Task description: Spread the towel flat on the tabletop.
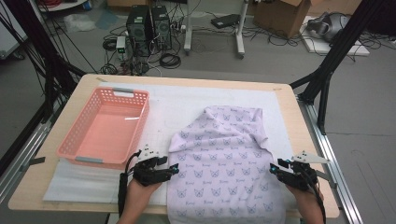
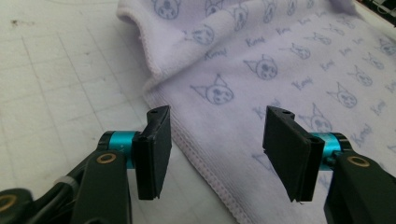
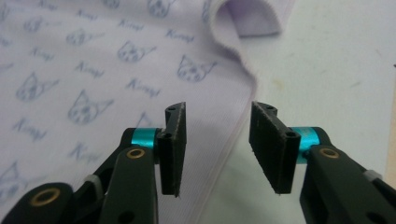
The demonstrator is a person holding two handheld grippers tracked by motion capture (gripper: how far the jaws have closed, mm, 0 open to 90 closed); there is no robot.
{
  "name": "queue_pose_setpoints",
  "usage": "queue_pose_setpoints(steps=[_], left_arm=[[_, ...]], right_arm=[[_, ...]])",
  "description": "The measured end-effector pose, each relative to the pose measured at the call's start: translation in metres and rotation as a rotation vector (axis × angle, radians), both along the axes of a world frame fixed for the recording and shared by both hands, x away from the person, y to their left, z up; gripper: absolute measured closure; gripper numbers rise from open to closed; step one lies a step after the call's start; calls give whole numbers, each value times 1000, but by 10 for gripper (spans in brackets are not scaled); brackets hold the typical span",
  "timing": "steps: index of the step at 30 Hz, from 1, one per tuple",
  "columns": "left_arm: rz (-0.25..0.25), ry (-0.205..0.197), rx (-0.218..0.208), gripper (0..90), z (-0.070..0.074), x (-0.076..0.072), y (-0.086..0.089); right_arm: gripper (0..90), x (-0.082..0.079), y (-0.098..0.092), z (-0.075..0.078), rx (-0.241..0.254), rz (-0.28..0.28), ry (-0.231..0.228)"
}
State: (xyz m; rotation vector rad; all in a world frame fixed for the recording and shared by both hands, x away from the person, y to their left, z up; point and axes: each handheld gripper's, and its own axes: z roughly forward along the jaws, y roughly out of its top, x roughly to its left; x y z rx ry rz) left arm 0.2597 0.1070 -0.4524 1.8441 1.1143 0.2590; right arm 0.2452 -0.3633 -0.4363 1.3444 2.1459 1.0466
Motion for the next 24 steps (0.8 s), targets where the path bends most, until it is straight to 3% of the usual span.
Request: queue_pose_setpoints(steps=[2,9,11,15,16,18,19,24], left_arm=[[-2,35,-21,408,-1,-2,-3],[-28,0,12,397,-3,-15,-14],[-37,-9,33,410,-3,-19,-19],[-32,-62,119,559,-2,-27,-26],[-30,-71,136,632,-2,-29,-27],[-39,-64,119,855,-3,-29,-25],[-30,-63,113,858,-2,-30,-24],[-2,-49,68,866,0,-36,-9]], right_arm=[[521,-7,1,0,-9,6,-5],[488,-18,4,-11,-40,28,34],[497,-21,5,-12,-41,23,21],[548,-23,5,-12,-37,22,22],[581,-24,4,-12,-33,18,24],[734,-24,3,-12,-26,18,20],[831,-25,3,-11,-9,39,40],[857,-27,6,-10,13,68,58]])
